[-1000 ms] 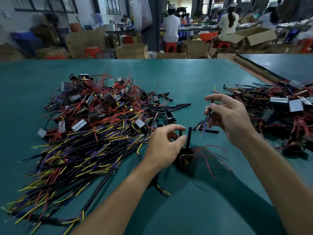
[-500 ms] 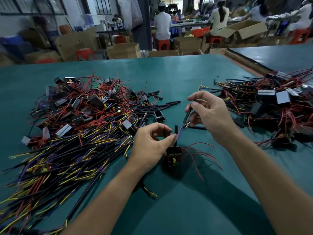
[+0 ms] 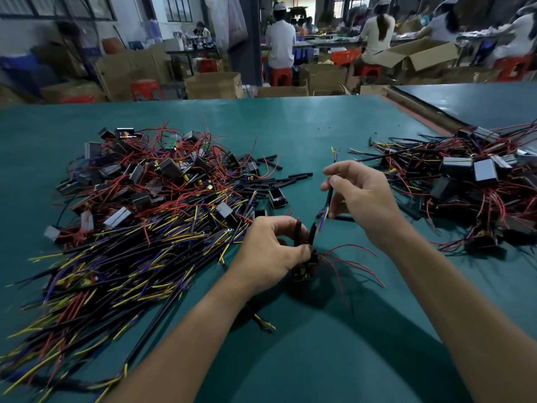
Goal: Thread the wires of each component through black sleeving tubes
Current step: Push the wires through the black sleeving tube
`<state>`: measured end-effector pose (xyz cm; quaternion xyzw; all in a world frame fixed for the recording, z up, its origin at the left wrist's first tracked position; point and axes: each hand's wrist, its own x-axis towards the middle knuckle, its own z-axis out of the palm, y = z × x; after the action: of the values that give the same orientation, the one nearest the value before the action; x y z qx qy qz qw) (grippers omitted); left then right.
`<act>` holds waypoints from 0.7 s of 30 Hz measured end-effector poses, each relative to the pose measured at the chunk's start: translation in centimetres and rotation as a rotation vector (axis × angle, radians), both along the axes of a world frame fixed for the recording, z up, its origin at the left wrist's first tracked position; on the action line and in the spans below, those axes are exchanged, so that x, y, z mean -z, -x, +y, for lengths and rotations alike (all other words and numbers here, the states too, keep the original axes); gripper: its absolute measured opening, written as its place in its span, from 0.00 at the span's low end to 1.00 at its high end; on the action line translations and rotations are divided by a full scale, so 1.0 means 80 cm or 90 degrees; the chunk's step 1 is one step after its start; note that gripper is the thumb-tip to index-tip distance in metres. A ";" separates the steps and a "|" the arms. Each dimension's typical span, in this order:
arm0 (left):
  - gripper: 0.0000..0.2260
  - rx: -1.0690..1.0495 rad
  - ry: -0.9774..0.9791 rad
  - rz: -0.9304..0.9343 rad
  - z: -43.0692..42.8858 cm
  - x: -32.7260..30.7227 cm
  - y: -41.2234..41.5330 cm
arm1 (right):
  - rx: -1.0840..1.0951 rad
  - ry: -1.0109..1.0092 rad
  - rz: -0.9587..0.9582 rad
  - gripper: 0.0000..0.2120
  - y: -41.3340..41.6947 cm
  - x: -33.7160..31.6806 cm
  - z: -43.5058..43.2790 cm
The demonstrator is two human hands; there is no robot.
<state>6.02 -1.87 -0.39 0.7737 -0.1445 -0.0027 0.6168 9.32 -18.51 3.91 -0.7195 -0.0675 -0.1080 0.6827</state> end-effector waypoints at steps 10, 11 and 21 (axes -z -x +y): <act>0.08 -0.007 -0.006 -0.005 0.006 -0.007 0.007 | 0.011 -0.011 0.019 0.09 0.004 -0.003 -0.007; 0.07 -0.007 0.009 0.001 0.008 -0.008 0.006 | 0.012 -0.004 0.016 0.09 0.003 -0.003 -0.008; 0.06 -0.014 0.117 0.027 0.005 -0.016 0.008 | -0.045 -0.031 -0.009 0.13 0.006 -0.002 -0.001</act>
<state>5.40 -1.45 0.87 0.7154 -0.1224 0.0013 0.6879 8.81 -18.58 4.09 -0.6990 -0.0951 -0.0903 0.7030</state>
